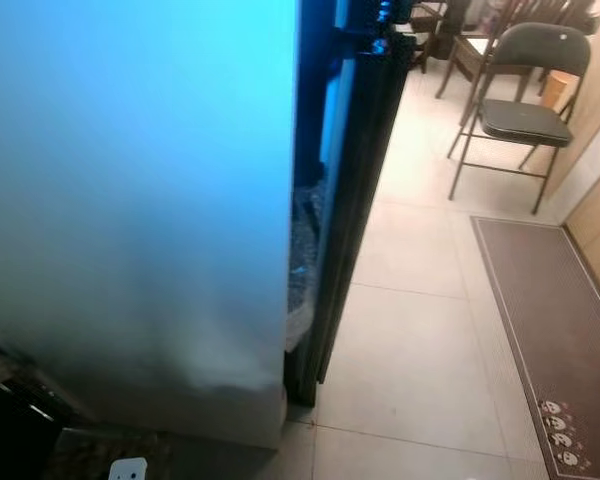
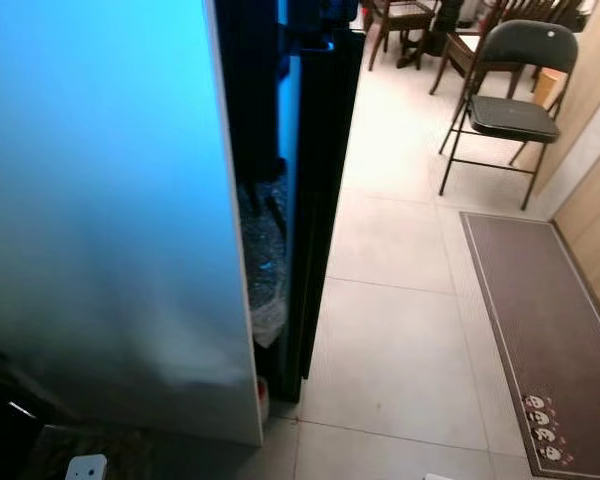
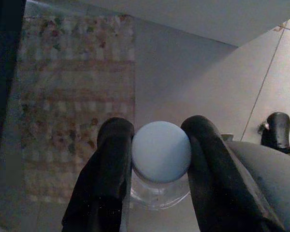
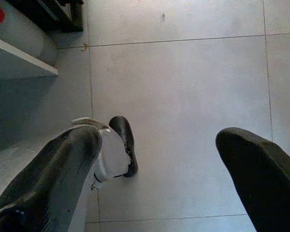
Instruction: Restocking fridge
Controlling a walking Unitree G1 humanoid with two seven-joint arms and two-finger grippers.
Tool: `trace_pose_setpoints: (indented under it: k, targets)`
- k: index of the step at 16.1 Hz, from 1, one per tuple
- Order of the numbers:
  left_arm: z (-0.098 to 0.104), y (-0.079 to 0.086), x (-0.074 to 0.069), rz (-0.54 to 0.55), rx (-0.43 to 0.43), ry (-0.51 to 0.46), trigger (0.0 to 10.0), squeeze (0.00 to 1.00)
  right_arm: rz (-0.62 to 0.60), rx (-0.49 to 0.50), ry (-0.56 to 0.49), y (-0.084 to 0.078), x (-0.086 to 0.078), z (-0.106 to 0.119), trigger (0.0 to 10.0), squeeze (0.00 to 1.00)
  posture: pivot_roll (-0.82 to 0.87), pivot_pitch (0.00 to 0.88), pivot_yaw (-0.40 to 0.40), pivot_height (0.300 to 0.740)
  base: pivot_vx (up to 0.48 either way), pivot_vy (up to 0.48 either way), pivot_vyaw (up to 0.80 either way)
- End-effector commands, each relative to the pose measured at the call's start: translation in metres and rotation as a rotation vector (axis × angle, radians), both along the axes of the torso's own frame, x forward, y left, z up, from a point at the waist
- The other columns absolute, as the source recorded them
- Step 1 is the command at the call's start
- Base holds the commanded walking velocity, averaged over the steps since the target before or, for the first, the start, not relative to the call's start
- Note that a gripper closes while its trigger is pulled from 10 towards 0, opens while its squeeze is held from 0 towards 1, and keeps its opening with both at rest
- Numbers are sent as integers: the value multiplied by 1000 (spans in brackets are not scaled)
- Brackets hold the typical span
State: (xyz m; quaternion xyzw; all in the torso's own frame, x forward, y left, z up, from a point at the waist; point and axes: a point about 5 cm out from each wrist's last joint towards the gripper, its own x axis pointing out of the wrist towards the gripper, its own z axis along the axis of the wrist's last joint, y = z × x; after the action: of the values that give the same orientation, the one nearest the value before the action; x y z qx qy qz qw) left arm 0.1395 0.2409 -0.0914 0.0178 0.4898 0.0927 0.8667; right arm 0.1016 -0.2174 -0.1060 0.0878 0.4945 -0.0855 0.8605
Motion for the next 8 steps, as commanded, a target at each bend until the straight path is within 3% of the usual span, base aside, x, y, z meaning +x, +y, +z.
trace_pose_setpoints:
  k: [1,8]
  targets:
    - [-2,-1,-4,-17,10,20,10000,0,0,-7,2,-2,-1,0,10000,0,42,0,-10,740,0,0,0]
    - [-2,-4,-3,-29,3,11,10000,0,-8,-11,6,-3,-2,0,10000,0,42,0,-14,740,0,0,0]
